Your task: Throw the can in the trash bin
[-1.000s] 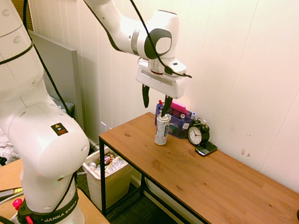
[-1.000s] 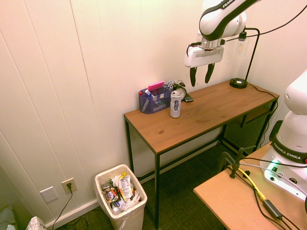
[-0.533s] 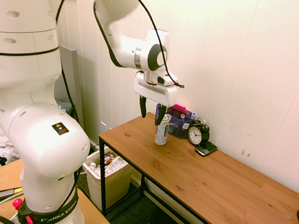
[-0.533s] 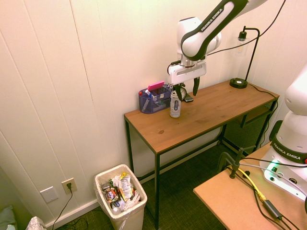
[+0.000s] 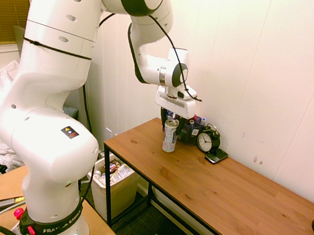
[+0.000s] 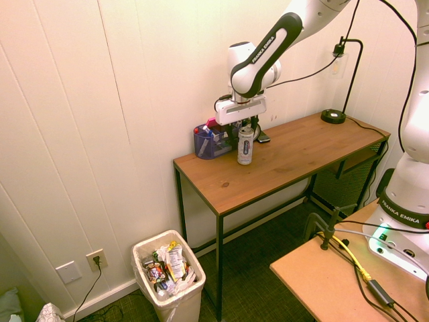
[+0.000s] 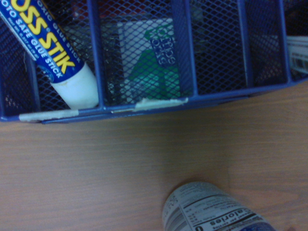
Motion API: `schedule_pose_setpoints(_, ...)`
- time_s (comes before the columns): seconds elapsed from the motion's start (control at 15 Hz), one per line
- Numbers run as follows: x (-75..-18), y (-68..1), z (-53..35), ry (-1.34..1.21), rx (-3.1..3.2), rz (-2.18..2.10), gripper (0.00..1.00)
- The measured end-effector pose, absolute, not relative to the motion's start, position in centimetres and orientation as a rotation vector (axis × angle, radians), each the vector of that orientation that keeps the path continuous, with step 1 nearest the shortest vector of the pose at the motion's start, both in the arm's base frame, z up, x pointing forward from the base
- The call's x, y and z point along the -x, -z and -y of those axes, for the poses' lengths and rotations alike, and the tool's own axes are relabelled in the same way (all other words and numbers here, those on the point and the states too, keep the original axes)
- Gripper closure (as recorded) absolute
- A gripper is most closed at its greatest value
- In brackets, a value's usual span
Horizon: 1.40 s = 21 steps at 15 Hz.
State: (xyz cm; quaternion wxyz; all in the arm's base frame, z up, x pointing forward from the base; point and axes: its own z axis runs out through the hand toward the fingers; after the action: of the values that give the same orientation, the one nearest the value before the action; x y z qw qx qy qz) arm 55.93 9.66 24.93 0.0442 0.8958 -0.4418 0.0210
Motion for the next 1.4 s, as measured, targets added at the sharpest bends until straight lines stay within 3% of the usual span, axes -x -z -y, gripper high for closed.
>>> schedule_pose_setpoints(0.07,-55.8,-24.8,-9.3,-0.051,-2.724,1.355,1.00)
schedule_pose_setpoints(1.07,-55.8,-24.4,-9.4,-0.031,-2.692,1.355,1.00)
schedule_pose_setpoints(1.4,-55.6,-29.1,-12.5,-0.119,-2.765,1.306,1.00)
